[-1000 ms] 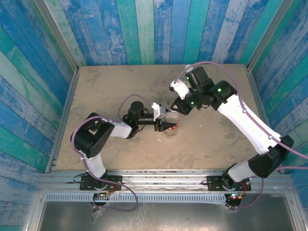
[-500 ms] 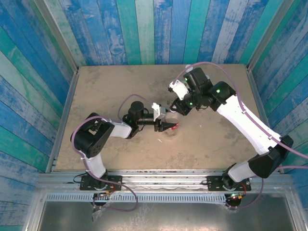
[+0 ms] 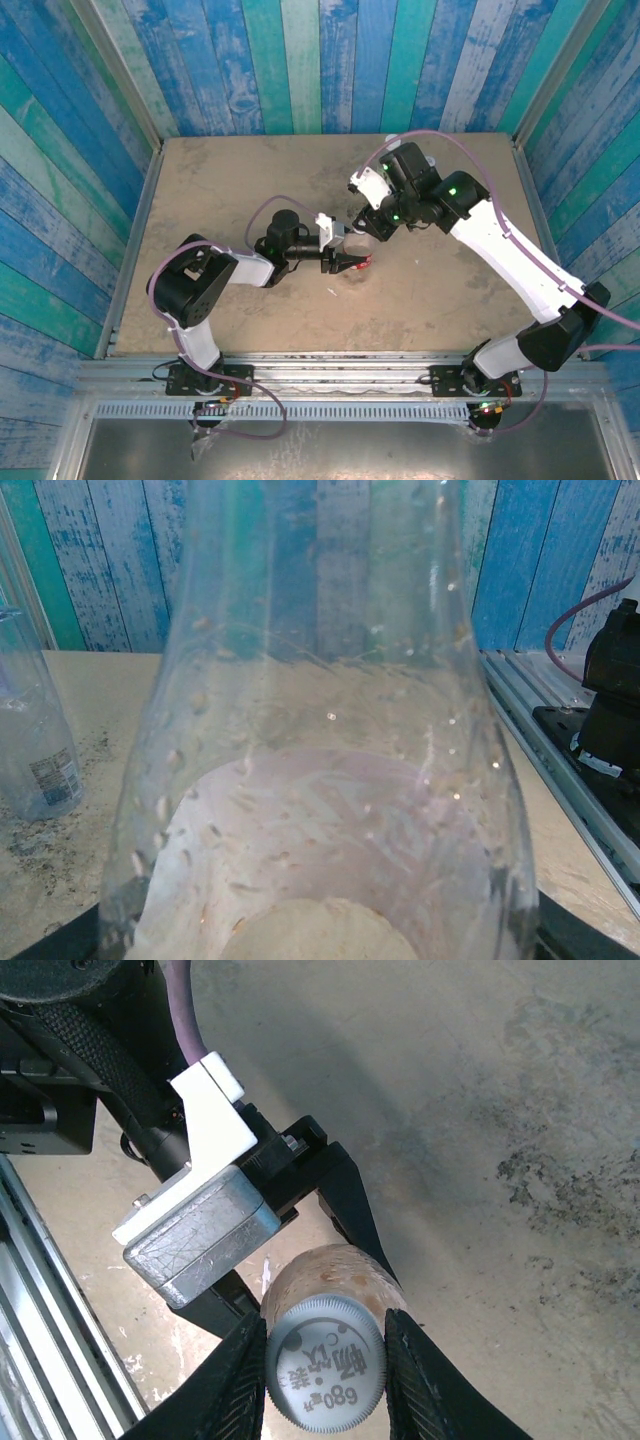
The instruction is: Screw on the bottle caps
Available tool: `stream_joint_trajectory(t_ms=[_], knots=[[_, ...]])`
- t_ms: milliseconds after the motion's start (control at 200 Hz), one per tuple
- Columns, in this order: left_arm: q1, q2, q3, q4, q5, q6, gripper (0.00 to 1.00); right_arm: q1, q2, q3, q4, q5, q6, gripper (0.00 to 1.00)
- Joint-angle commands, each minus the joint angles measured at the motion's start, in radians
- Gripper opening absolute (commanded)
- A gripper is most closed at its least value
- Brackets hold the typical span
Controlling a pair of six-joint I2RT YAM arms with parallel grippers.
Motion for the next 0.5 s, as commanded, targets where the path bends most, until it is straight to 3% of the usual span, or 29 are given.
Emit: stream_joint_trajectory(t_ms=[0, 491], knots=[[-0.008, 0.052, -0.019, -0.183, -0.02, -0.048, 0.62, 0.028, -0.009, -0.027, -0.047, -0.007, -0.023, 0.32], [-0.008, 0.047, -0.025, -0.175, -0.02, -0.045, 0.57, 0.028, -0.012, -0.033, -0.046, 0.016, -0.001, 0.34]])
